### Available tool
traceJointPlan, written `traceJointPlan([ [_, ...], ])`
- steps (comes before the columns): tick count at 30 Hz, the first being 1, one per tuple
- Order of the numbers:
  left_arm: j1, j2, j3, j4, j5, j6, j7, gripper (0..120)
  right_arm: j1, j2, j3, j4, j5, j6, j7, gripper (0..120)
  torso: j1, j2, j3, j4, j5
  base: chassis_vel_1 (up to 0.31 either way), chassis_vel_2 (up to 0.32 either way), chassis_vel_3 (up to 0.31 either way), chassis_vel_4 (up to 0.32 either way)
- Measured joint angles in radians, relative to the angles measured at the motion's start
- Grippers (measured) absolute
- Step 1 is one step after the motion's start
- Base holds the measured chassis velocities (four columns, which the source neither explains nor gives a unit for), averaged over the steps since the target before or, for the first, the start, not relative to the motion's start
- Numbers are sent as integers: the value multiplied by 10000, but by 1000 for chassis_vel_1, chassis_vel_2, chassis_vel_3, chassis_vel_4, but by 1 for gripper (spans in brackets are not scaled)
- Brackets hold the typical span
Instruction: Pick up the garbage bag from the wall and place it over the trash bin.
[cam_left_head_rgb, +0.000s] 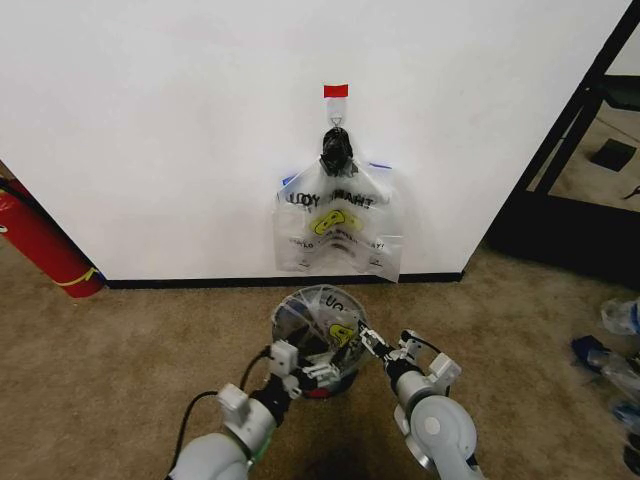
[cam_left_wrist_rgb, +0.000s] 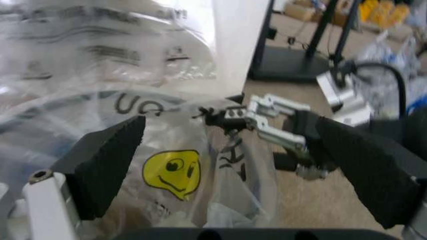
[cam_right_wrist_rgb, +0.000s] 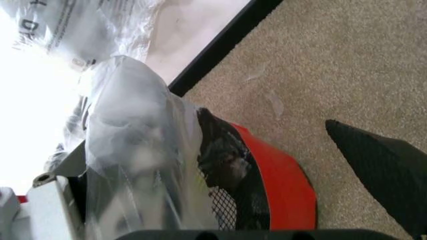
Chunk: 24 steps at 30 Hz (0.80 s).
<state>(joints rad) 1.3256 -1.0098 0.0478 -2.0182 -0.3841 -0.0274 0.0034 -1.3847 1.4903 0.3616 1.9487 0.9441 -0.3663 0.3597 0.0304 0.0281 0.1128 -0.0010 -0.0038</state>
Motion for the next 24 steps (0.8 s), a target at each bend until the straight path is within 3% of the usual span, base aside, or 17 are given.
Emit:
traceJointPlan([
  [8,-639,-11,569,742,1067,-39,-227,100,-51,6,57,174,32,-14,-37,100,0,0,0,1,-1,0,0,0,0],
  [24,-990,-372,733,1836,1128,-141,-296,100,-170,-108,120,323,137,-45,-72,100,0,0,0,1,-1,0,0,0,0],
])
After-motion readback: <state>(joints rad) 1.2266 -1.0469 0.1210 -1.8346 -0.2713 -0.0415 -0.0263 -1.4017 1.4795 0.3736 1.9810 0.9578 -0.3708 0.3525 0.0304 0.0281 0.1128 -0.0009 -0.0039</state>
